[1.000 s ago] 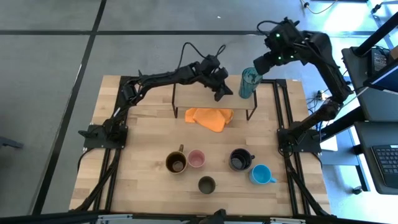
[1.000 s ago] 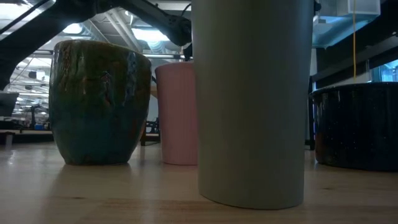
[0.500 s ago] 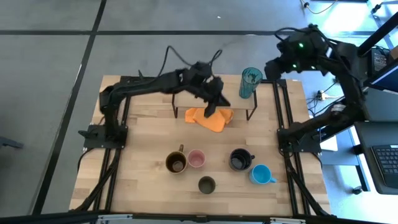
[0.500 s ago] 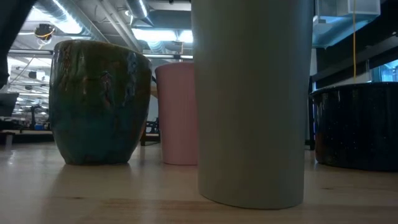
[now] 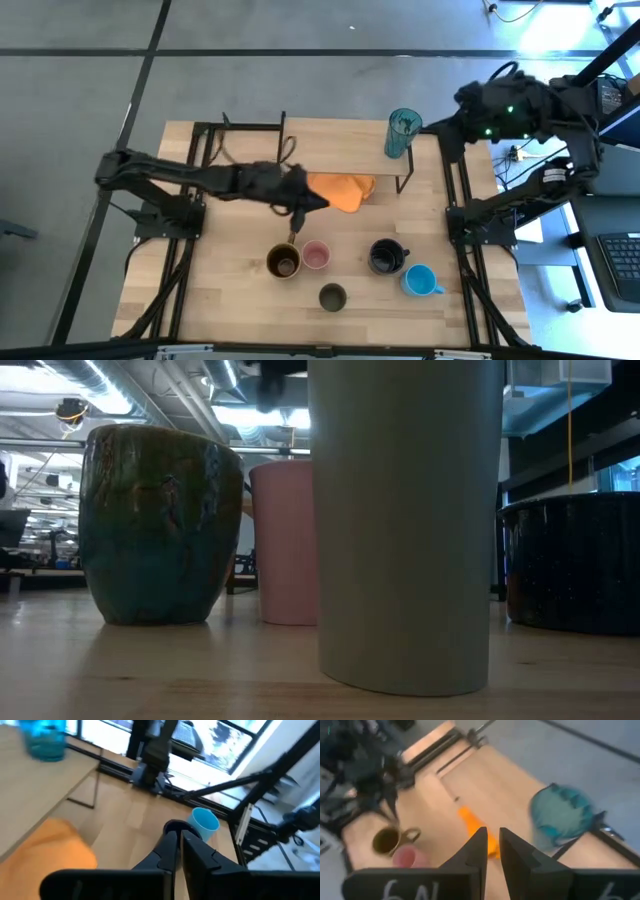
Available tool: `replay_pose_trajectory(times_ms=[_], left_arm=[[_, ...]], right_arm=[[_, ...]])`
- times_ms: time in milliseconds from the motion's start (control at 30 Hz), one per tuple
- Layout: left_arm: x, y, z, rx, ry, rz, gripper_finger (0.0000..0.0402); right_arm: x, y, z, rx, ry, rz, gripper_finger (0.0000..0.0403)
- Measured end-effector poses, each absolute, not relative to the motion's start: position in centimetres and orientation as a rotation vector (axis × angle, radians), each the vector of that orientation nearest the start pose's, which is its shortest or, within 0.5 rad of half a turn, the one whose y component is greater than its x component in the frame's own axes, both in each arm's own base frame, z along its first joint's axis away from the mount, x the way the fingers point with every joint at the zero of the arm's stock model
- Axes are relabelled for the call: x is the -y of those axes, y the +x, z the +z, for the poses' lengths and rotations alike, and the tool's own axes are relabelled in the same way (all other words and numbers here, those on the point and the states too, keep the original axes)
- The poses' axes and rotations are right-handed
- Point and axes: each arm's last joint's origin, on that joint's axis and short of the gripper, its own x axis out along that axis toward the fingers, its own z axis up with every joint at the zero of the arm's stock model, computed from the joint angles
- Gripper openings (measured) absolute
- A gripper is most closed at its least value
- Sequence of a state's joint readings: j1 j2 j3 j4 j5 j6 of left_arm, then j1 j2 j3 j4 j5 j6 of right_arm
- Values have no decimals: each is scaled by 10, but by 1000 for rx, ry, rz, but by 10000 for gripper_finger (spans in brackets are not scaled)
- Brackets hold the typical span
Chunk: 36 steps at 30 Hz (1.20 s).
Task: Stack small to large cups/mugs on shelf
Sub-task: Put the gray cup on the shelf
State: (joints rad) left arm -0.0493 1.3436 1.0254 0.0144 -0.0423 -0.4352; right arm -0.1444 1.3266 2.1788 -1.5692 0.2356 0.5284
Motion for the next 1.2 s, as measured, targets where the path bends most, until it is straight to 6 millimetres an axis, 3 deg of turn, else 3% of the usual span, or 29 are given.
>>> replay_pose_trajectory(times_ms=[300, 600, 767, 1000, 1200], left_arm=[[51, 245, 309, -222, -473, 131, 18], [98, 210, 280, -310, -507, 19, 18], [130, 186, 261, -362, -518, -11, 18], [163, 158, 268, -295, -538, -99, 18], [177, 154, 280, -321, -435, -150, 18]], right_arm=[[-19, 189, 469, -773, 536, -435, 52], [-87, 238, 430, -559, 719, -273, 52], [-122, 259, 400, -537, 808, -262, 52], [-176, 284, 368, -620, 812, -195, 52], [-224, 313, 362, -655, 672, -111, 52]])
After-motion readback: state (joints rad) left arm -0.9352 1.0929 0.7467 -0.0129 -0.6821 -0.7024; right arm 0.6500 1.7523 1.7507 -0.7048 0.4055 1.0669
